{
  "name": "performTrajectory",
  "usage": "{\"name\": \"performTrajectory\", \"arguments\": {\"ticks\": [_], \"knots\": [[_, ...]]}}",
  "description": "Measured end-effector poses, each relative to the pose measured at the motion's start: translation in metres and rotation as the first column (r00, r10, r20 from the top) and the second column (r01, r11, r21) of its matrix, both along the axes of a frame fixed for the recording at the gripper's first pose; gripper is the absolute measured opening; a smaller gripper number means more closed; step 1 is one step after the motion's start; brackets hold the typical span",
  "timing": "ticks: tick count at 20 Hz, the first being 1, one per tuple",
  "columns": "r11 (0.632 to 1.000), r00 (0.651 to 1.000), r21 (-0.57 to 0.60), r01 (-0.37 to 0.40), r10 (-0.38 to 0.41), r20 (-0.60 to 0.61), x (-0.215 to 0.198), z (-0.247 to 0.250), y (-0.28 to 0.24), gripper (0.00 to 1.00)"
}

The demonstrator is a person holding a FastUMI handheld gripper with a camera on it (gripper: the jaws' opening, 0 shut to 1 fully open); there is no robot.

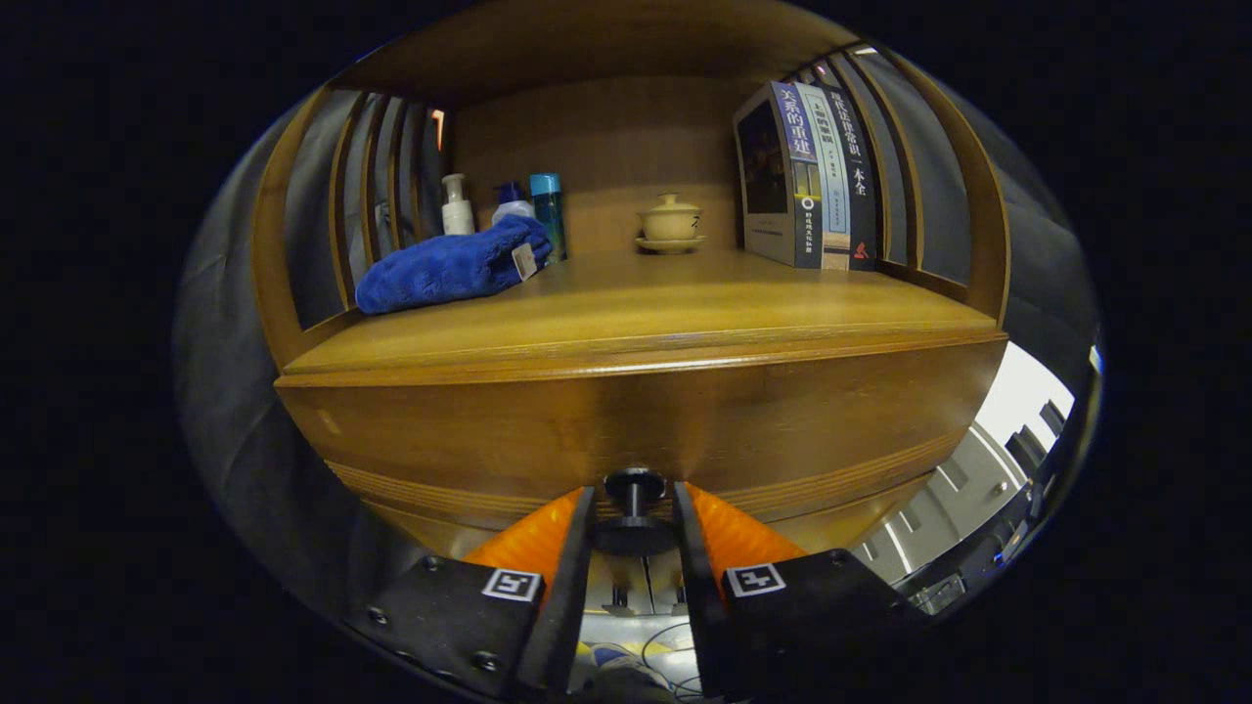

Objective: Pull open the drawer, take out the items inside it, and place them on the countertop above the cabinet.

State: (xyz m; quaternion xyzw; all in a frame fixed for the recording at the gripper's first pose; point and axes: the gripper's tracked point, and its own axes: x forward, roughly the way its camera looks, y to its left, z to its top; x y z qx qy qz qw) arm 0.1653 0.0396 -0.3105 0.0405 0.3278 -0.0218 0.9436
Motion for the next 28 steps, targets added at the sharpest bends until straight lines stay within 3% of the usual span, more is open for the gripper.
{"name": "performTrajectory", "arguments": {"ticks": [5, 15, 28], "knots": [[1.0, 0.999, 0.005, 0.024, -0.024, -0.034, -0.008, 0.001, -0.001, 0.36], [0.998, 0.993, 0.061, -0.007, 0.015, -0.121, -0.093, 0.019, 0.007, 0.36], [0.995, 0.964, 0.027, -0.092, 0.096, -0.247, -0.181, 0.025, 0.008, 0.36]]}}
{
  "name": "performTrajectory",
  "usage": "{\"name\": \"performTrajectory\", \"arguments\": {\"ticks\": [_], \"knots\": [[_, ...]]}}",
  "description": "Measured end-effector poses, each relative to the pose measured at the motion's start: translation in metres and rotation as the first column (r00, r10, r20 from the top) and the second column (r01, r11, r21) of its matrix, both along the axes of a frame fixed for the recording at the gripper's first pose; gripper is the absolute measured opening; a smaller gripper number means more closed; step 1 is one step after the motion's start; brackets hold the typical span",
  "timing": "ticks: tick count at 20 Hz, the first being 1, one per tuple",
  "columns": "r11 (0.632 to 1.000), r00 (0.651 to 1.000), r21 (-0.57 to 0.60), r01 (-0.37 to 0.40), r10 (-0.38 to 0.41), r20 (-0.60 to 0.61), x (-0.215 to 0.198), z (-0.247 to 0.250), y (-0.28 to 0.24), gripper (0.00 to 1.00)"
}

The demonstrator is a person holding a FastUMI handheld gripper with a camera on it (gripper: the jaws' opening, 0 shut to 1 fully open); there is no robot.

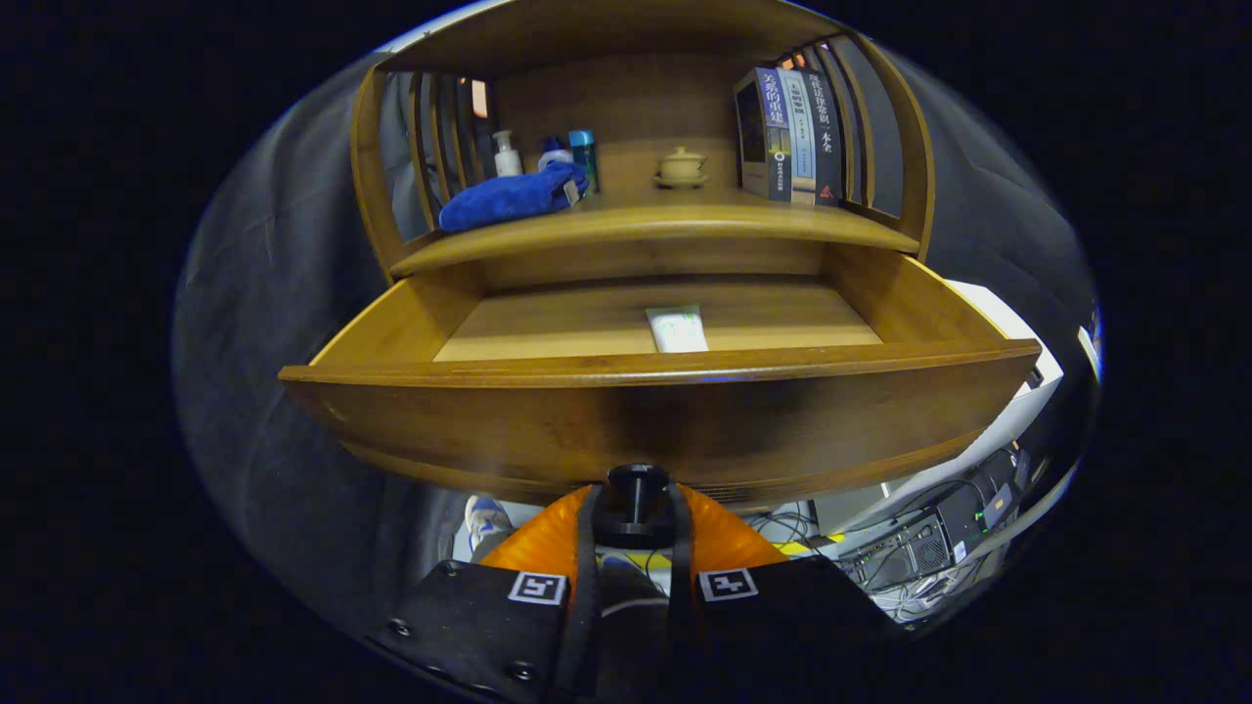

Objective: Pull open the drawer, take out the items inside it, and place them on the countertop above the cabinet.

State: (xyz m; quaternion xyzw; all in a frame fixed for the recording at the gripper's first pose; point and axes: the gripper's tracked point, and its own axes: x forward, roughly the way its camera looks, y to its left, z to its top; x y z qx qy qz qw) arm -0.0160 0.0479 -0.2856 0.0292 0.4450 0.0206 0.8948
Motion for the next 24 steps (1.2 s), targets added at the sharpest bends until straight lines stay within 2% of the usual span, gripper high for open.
{"name": "performTrajectory", "arguments": {"ticks": [5, 8, 12, 17, 19, 21, 24], "knots": [[0.999, 0.999, 0.006, -0.032, 0.032, -0.019, -0.022, 0.003, 0.007, 0.35], [1.0, 1.0, 0.012, -0.018, 0.018, -0.014, -0.021, 0.001, 0.006, 0.36], [1.0, 1.0, 0.017, -0.012, 0.012, -0.013, -0.021, 0.001, 0.006, 0.52], [1.0, 0.999, -0.025, -0.015, 0.016, 0.051, -0.027, 0.023, -0.009, 1.0], [0.999, 0.992, -0.035, -0.011, 0.015, 0.128, -0.024, 0.055, -0.022, 1.0], [1.0, 0.974, -0.013, -0.006, 0.009, 0.228, -0.004, 0.1, -0.026, 1.0], [0.999, 0.915, -0.045, 0.022, -0.002, 0.403, 0.055, 0.176, -0.043, 0.99]]}}
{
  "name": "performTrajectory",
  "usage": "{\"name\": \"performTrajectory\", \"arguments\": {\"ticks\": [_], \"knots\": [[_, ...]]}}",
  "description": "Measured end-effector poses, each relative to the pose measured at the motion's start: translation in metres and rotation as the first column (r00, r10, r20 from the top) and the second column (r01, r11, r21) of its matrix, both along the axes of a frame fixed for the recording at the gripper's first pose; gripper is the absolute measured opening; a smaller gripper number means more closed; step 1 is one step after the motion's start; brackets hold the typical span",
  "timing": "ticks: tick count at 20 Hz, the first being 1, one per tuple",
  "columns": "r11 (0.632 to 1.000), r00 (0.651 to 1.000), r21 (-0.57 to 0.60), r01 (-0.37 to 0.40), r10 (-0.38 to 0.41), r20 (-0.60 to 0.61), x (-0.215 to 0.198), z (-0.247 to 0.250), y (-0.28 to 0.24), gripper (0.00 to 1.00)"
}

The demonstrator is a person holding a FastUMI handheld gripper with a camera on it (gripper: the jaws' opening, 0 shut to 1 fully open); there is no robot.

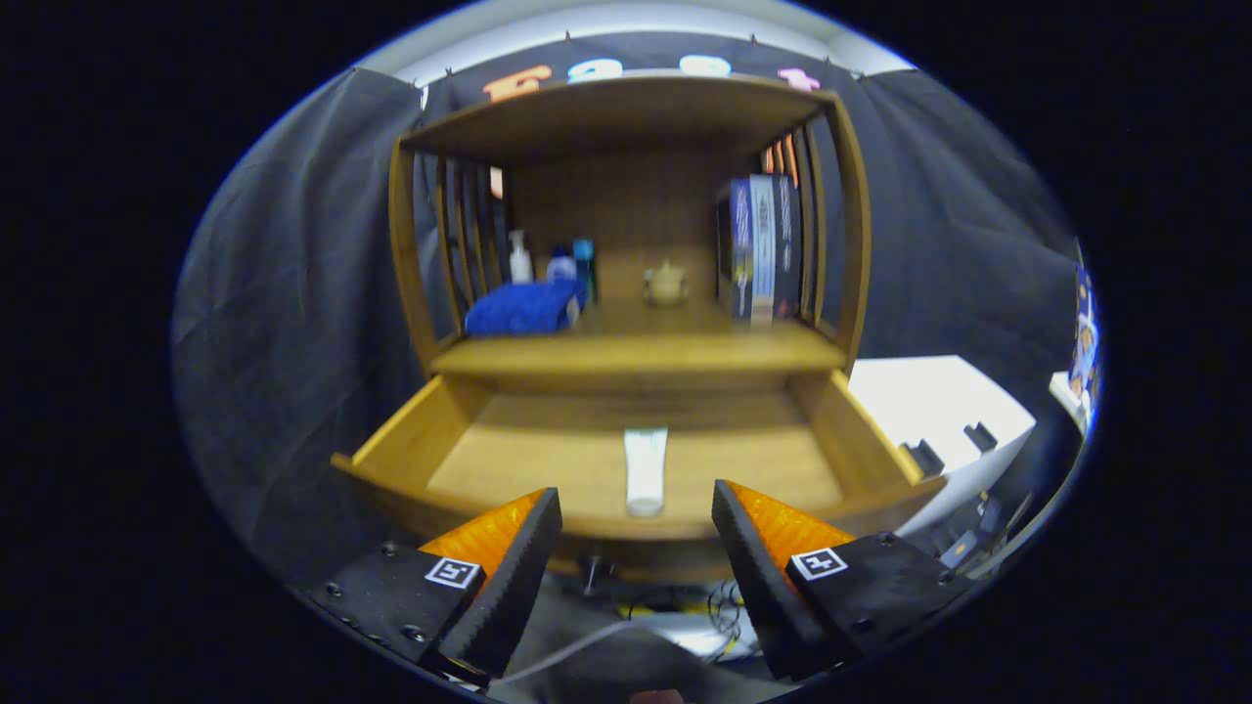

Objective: Pull open the drawer, take out the items inside it, and place them on the countertop above the cabinet.

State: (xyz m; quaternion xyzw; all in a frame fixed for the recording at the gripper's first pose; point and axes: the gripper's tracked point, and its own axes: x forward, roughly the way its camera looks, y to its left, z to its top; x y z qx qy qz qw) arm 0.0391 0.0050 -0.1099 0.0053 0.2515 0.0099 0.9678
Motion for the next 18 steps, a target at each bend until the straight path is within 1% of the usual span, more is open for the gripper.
{"name": "performTrajectory", "arguments": {"ticks": [3, 4, 5, 6, 8, 10, 13, 16, 18], "knots": [[0.999, 0.999, 0.036, 0.013, -0.015, 0.046, 0.07, 0.042, 0.003, 0.98], [1.0, 0.999, 0.025, 0.002, -0.003, 0.041, 0.093, 0.044, 0.005, 0.98], [1.0, 1.0, -0.002, -0.026, 0.026, 0.007, 0.109, 0.036, 0.009, 0.98], [0.998, 0.996, -0.025, -0.063, 0.062, -0.064, 0.117, 0.016, 0.014, 0.98], [0.993, 0.974, -0.041, -0.109, 0.098, -0.203, 0.123, -0.028, 0.022, 0.99], [0.99, 0.937, -0.064, -0.126, 0.097, -0.336, 0.12, -0.071, 0.022, 0.99], [0.993, 0.859, -0.024, -0.114, 0.086, -0.505, 0.1, -0.126, 0.029, 0.99], [0.995, 0.809, -0.043, -0.085, 0.043, -0.586, 0.093, -0.157, 0.02, 0.99], [0.996, 0.759, -0.048, -0.072, 0.024, -0.65, 0.085, -0.176, 0.013, 0.99]]}}
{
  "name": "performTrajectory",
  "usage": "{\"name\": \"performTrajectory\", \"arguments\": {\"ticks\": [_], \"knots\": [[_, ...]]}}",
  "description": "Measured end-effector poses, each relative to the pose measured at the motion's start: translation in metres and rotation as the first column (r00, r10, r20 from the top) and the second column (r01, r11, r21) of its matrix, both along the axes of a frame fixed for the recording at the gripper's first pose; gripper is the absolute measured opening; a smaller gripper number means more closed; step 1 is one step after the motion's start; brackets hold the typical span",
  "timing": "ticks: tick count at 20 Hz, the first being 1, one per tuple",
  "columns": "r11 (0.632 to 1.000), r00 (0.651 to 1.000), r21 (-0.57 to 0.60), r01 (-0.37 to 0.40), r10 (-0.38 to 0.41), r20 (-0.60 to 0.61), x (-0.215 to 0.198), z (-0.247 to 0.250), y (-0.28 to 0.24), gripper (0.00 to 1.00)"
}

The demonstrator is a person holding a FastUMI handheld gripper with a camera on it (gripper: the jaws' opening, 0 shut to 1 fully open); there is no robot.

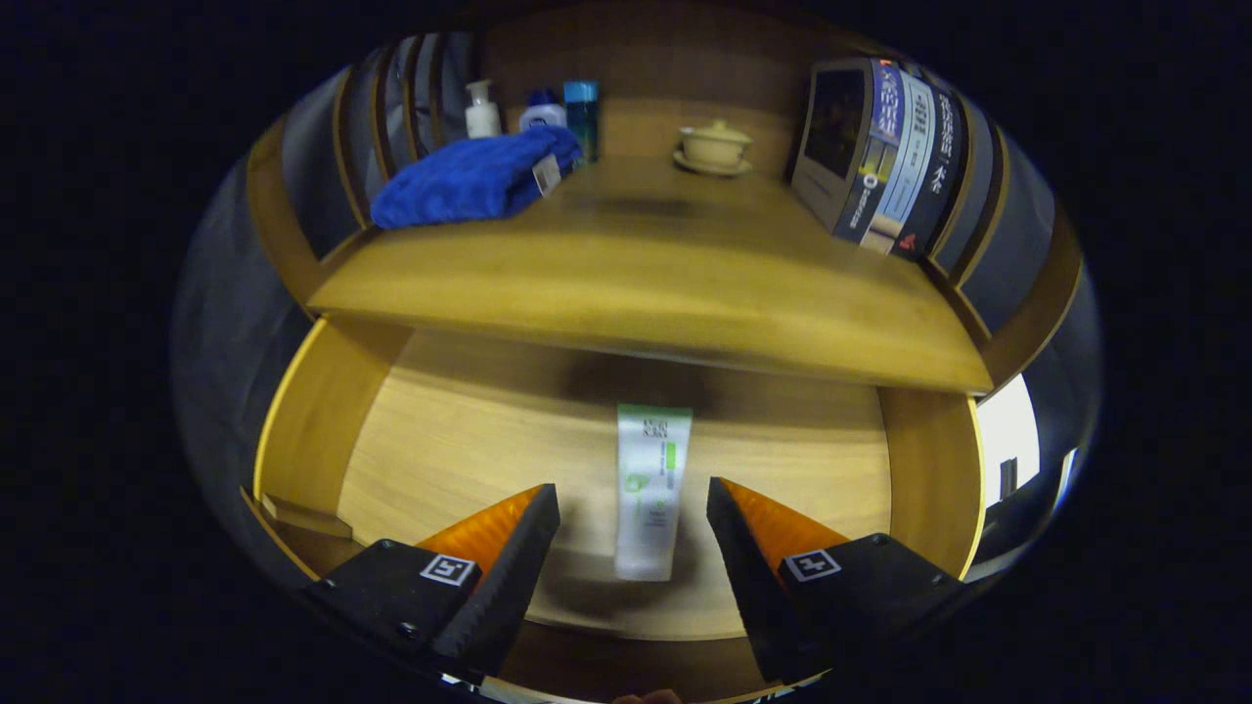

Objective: Pull open the drawer, take out the items inside it, and place them on the countertop above the cabinet.

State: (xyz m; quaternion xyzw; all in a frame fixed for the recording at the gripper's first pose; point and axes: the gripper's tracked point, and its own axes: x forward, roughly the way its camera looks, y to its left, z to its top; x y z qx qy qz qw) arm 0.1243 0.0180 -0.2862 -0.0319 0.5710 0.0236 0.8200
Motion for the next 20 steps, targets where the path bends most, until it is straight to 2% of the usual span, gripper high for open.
{"name": "performTrajectory", "arguments": {"ticks": [2, 8, 12, 15, 17, 20], "knots": [[1.0, 0.998, 0.002, 0.021, -0.021, -0.057, -0.005, -0.012, -0.004, 0.99], [0.999, 0.993, -0.01, 0.034, -0.035, -0.109, -0.018, -0.029, -0.008, 0.99], [0.998, 0.986, -0.001, 0.07, -0.069, -0.153, -0.027, -0.04, -0.009, 0.93], [0.997, 0.983, -0.005, 0.073, -0.073, -0.169, -0.029, -0.038, -0.01, 0.81], [0.997, 0.984, 0.016, 0.071, -0.068, -0.167, -0.03, -0.041, -0.007, 0.67], [0.999, 0.997, 0.01, 0.044, -0.043, -0.071, -0.024, -0.033, -0.01, 0.45]]}}
